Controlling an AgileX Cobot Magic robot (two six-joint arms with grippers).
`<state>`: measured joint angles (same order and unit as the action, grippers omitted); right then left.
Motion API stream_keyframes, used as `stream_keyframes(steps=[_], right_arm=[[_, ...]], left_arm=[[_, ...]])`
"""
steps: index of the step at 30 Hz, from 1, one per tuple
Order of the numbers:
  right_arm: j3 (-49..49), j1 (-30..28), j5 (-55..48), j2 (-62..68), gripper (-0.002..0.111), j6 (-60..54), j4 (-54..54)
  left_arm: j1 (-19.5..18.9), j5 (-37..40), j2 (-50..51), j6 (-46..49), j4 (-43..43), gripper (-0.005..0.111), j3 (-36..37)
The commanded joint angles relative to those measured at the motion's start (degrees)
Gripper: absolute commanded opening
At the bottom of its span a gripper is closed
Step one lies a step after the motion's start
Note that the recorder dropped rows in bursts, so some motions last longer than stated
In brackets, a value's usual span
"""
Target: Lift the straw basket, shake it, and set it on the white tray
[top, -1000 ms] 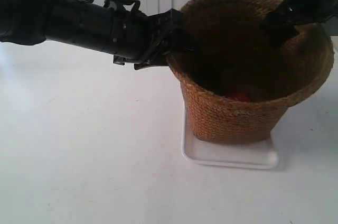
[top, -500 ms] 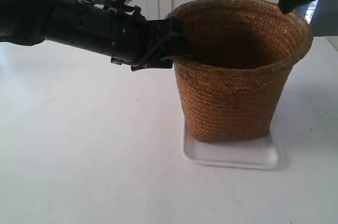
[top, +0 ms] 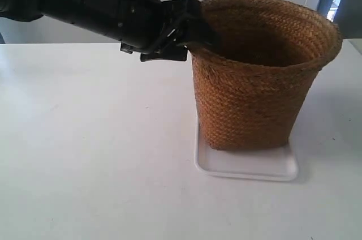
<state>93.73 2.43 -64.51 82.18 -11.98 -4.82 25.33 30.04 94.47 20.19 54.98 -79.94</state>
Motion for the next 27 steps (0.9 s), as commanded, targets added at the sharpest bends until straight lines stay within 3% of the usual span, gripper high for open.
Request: stream_keyframes(steps=[1, 10, 23, 25, 27], right_arm=[[0.2, -0.1, -0.2, -0.6, 0.067, 0.3, -0.1], [0.2, -0.1, -0.3, -0.5, 0.067, 0.3, -0.1], [0.2, -0.1, -4.2, -0.5, 0.064, 1.9, -0.1], [0.2, -0.1, -5.5, -0.5, 0.059, 1.9, -0.1], [0.2, -0.1, -5.5, -0.8, 0.049, 1.9, -0.1]], left_arm=[[-0.2, 4.6, -1.1, -2.8, -5.5, 0.085, -0.8], [-0.2, 5.9, -6.3, -0.6, -10.2, 0.089, -0.8], [-0.2, 5.9, -23.2, 7.2, -10.4, 0.088, -0.8], [-0.2, 5.1, -25.4, 8.7, -10.8, 0.082, -0.8], [-0.2, 4.5, -27.3, 9.8, -10.9, 0.068, -0.8]])
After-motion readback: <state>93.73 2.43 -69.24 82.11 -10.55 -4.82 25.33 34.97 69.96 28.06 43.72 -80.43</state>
